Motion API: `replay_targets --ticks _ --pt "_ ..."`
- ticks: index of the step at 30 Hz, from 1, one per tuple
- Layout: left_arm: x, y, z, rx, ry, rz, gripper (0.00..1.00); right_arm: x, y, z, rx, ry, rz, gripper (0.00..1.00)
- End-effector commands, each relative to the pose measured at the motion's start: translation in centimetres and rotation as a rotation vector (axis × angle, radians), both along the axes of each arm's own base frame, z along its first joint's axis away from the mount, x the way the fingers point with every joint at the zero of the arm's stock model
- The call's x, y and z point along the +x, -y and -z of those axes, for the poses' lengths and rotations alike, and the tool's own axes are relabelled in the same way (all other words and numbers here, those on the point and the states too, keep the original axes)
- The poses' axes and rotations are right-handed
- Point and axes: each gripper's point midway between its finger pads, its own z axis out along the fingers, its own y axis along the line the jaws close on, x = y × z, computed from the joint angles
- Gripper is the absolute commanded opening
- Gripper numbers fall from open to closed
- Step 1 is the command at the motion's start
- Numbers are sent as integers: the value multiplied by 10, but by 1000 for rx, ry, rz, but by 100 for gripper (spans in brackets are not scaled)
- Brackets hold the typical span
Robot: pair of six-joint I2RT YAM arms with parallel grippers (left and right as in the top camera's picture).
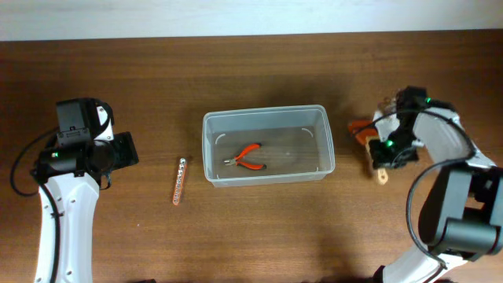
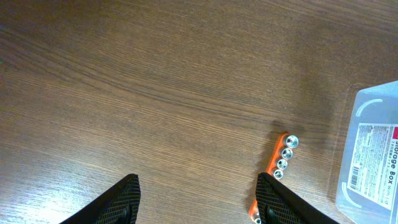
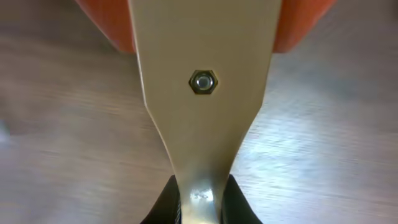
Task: Pack container
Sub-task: 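Lift the orange scraper and carry it over the clear box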
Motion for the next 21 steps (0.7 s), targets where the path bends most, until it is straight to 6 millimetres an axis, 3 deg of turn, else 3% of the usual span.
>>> replay_targets --ticks 1,3,5,9,10,16,21 --pt "-2 -1 -4 11 12 -5 62 31 -5 -71 -7 199 -8 4" --pt "-2 -1 -4 11 12 -5 62 40 -14 -101 -19 278 -36 4" --pt "-2 -1 -4 11 12 -5 62 45 -40 -140 -37 378 -203 4" --pt "-2 -1 -4 11 12 -5 62 37 -105 -180 -49 477 -572 4" --pt "-2 -1 -4 11 12 -5 62 33 -133 -187 -45 505 -706 4" --pt "-2 -1 -4 11 12 -5 62 9 -216 -169 -14 480 -1117 4" --pt "-2 0 -3 8 12 -4 62 10 -253 -130 13 409 -1230 4"
